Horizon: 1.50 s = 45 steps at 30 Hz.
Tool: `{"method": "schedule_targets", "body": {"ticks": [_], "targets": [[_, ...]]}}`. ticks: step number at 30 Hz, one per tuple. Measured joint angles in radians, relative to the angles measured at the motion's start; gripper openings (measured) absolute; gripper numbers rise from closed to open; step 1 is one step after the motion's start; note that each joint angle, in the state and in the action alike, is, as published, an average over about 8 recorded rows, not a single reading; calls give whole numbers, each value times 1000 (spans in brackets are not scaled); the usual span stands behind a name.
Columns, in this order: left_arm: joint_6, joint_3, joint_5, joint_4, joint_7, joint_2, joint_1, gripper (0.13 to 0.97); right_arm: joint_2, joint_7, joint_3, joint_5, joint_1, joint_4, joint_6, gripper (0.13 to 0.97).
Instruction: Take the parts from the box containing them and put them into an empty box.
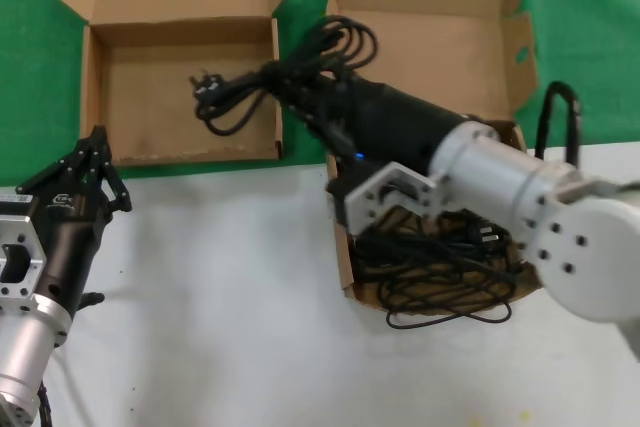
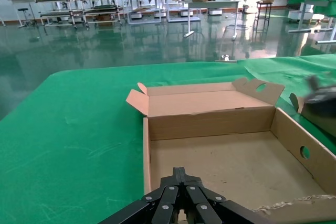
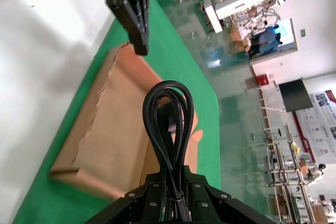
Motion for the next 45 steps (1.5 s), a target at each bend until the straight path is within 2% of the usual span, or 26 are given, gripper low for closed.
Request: {"method": "schedule_targets", "body": {"ticks": [12,20,25,28,34,40,45], "targets": [[0,0,0,0,0,0,0,145,-104,-111,-85,108,99,-192,125,203],[0,0,0,0,0,0,0,145,-115,-281,-128,318,136,-264,213,231],[0,0,0,0,0,0,0,145,-126,-407,-120,441,136,-291,227,260],[0,0,0,0,0,0,0,145,-127,-443,-103,485,125,-291,229,305],[0,0,0,0,0,0,0,145,-94,-378,-45,499,69,-225,243,380],[0,0,0,0,0,0,0,145,-11,-293,33,524,-28,-111,251,518],[0,0,0,0,0,0,0,145,51,-272,107,580,-114,-35,248,613]]}}
